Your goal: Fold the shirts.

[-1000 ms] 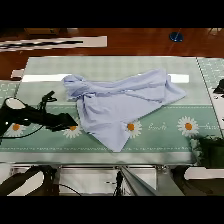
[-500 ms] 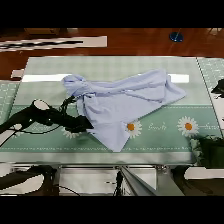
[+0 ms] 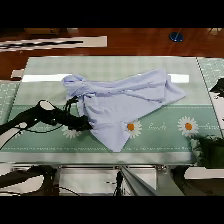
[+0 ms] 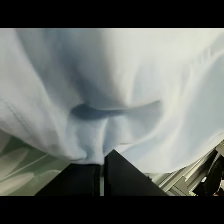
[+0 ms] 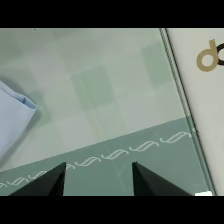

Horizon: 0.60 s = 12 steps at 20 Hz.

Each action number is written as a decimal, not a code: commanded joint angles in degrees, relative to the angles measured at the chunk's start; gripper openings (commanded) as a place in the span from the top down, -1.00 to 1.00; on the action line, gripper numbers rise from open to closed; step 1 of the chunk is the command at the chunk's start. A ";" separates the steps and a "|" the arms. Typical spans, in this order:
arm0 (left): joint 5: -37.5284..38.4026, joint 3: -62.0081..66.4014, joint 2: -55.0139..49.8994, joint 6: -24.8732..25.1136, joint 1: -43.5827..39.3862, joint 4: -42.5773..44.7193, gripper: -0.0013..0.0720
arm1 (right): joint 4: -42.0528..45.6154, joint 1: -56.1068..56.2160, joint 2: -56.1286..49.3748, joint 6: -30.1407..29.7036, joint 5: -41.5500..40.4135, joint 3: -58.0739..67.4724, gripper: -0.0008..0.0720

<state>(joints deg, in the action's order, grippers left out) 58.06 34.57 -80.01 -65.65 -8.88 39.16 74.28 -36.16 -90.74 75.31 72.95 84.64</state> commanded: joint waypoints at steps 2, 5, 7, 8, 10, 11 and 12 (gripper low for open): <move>1.20 0.15 2.19 0.74 -0.07 -0.24 0.90 | -15.13 -1.51 -2.38 -4.48 1.70 -0.02 -0.39; 2.16 0.15 5.11 3.06 -0.07 -0.26 0.90 | -20.76 -2.05 -6.75 -4.52 4.15 -0.02 -0.40; 2.19 0.15 6.82 3.04 -0.07 -0.28 0.90 | -23.52 -2.05 -9.55 -4.48 4.09 -0.02 -0.40; 2.19 0.15 7.48 3.02 -0.07 -0.31 0.90 | -24.55 -2.05 -10.69 -4.48 3.69 -0.02 -0.40; 2.16 0.15 8.20 3.02 -0.07 -1.49 0.90 | -24.87 -1.92 -12.59 -4.48 2.91 -0.02 -0.40; 2.14 0.15 8.20 3.04 -0.07 -2.14 0.90 | -24.87 -1.81 -13.35 -4.48 3.02 -0.02 -0.40; 2.03 0.15 8.20 3.02 -0.07 -2.25 0.90 | -24.87 -1.81 -14.08 -4.48 3.23 -0.02 -0.40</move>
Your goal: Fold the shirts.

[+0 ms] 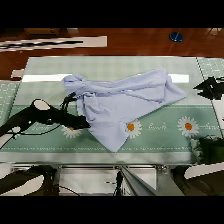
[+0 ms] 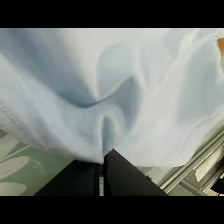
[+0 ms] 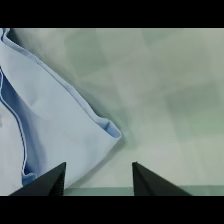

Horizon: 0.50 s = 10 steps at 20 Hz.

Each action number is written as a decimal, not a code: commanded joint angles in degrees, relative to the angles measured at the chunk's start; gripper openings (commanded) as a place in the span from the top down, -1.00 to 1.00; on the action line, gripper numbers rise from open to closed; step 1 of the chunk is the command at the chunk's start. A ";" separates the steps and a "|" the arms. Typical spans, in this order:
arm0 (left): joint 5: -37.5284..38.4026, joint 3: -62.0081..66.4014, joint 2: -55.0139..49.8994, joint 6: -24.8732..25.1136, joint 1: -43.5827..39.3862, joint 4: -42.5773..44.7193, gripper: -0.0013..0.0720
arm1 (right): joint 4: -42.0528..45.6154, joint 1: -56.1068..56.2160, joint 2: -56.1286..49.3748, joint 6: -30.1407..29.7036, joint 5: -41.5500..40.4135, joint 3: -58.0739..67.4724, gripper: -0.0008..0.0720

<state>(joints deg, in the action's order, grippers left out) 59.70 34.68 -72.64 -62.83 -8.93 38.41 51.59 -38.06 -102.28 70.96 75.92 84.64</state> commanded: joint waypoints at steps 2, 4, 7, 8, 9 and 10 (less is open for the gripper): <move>0.31 0.04 0.83 0.20 -0.02 -1.55 0.90 | -2.10 0.17 -3.76 -0.13 0.63 -0.02 -0.40; 0.33 0.04 0.83 0.17 -0.02 -1.62 0.90 | -1.68 0.87 -4.79 -0.17 0.57 -0.02 -0.40; 0.37 0.04 0.83 0.00 -0.02 -1.68 0.90 | -1.57 3.93 -6.54 -0.55 -0.85 -0.02 -0.40; 0.39 0.04 0.83 0.00 -0.02 -2.05 0.90 | -1.55 5.18 -6.99 -0.52 -1.66 -0.02 -0.39; 0.35 0.04 0.83 0.02 -0.02 -2.71 0.90 | -1.55 6.58 -7.50 -0.11 -2.62 -0.02 -0.39; 0.35 0.04 0.83 0.04 -0.02 -3.13 0.90 | -1.57 7.82 -7.80 0.13 -3.43 -0.02 -0.39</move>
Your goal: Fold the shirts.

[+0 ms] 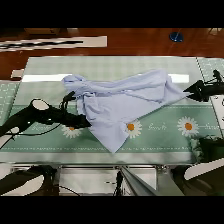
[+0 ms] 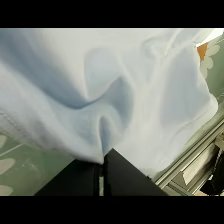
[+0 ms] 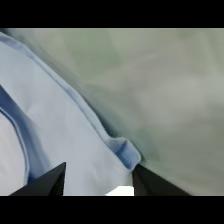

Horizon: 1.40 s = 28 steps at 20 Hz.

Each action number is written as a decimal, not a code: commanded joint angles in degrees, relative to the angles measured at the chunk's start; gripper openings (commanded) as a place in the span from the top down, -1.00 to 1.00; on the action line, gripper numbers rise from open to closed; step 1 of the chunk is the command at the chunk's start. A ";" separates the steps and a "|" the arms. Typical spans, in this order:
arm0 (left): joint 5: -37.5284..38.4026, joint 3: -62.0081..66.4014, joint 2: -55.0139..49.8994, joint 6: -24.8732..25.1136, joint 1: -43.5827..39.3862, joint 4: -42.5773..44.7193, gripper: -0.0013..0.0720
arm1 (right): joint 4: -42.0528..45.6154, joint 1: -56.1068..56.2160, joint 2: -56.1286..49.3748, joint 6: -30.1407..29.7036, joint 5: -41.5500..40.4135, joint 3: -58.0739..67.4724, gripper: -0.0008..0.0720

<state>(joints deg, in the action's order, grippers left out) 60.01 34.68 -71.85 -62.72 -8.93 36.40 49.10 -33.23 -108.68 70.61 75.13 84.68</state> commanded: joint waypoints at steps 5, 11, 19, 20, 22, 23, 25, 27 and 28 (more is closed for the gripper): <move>1.40 1.66 0.07 0.17 0.00 -1.53 0.90 | -4.90 5.51 0.90 -1.99 -3.45 -0.04 0.89; 3.93 23.58 8.46 0.09 0.22 -2.19 0.90 | -38.25 1.68 17.31 -12.44 0.74 0.72 0.89; 0.48 64.46 22.99 0.09 10.91 -1.27 0.90 | -55.01 1.68 44.92 -14.14 -4.50 5.40 0.89; 0.44 67.12 24.37 0.09 12.76 -1.27 0.90 | -52.94 1.68 48.00 -12.57 -7.23 6.97 0.89; 0.48 69.83 27.10 0.02 15.82 -1.27 0.90 | -44.13 1.66 53.29 -8.52 -12.37 10.93 0.89; 0.48 70.03 28.55 -0.11 17.03 -1.25 0.90 | -37.88 1.66 55.34 -5.27 -13.73 13.33 0.89; 0.70 70.01 31.54 -3.21 18.75 2.10 0.90 | -21.94 1.68 58.93 2.69 -13.09 18.71 0.89; 2.14 70.01 34.29 -9.33 19.15 9.97 0.90 | -5.38 1.66 61.90 9.68 -8.22 23.43 0.89; 3.93 70.01 35.60 -12.28 19.15 13.55 0.90 | 0.74 1.68 63.43 12.22 -4.83 25.29 0.89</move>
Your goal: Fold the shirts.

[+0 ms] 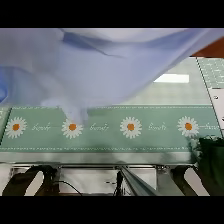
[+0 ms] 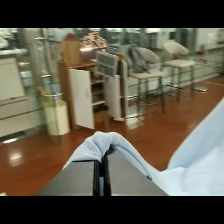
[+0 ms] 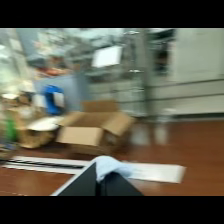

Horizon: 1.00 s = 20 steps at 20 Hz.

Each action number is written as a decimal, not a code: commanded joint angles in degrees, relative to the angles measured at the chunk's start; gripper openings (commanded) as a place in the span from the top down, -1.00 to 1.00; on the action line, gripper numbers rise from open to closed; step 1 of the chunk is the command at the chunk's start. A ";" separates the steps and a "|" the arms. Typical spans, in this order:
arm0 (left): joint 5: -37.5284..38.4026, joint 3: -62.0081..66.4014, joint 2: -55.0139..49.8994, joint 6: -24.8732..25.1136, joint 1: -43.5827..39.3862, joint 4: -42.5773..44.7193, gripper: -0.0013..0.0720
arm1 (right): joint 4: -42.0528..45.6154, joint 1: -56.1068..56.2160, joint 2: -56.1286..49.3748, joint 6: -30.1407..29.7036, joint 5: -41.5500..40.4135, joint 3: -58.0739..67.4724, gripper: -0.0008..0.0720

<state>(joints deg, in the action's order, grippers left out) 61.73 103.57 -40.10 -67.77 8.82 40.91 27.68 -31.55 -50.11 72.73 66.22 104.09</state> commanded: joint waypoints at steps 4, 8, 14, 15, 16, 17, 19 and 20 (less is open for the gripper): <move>12.28 1.11 8.44 -14.82 1.40 15.45 0.91 | 27.58 -0.02 10.58 13.05 15.32 9.05 0.89; 15.74 1.16 11.96 -19.17 1.40 20.31 0.91 | 29.07 0.00 15.19 13.07 16.00 9.05 0.89; 32.79 7.78 11.69 -20.98 1.42 25.86 0.91 | 33.24 0.00 16.83 13.25 27.45 9.05 0.89; 35.12 8.50 11.69 -21.99 1.40 26.73 0.91 | 31.45 0.00 16.83 13.20 30.18 9.05 0.89; 36.30 9.16 11.63 -21.97 1.40 27.32 0.91 | 30.77 0.00 16.83 13.16 31.36 9.07 0.89; 36.48 10.05 11.30 -21.97 1.40 27.34 0.91 | 31.19 0.00 16.79 12.87 31.89 9.35 0.89; 37.81 12.20 9.57 -22.36 1.40 27.47 0.91 | 32.44 0.83 16.46 12.72 32.48 9.40 0.90; 39.54 12.66 8.57 -22.99 1.40 27.17 0.91 | 33.51 2.05 15.93 12.37 34.03 9.40 0.90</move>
<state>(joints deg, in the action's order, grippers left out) 96.20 113.97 -29.85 -89.45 10.17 67.16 59.40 -30.92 -33.71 85.65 95.88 113.38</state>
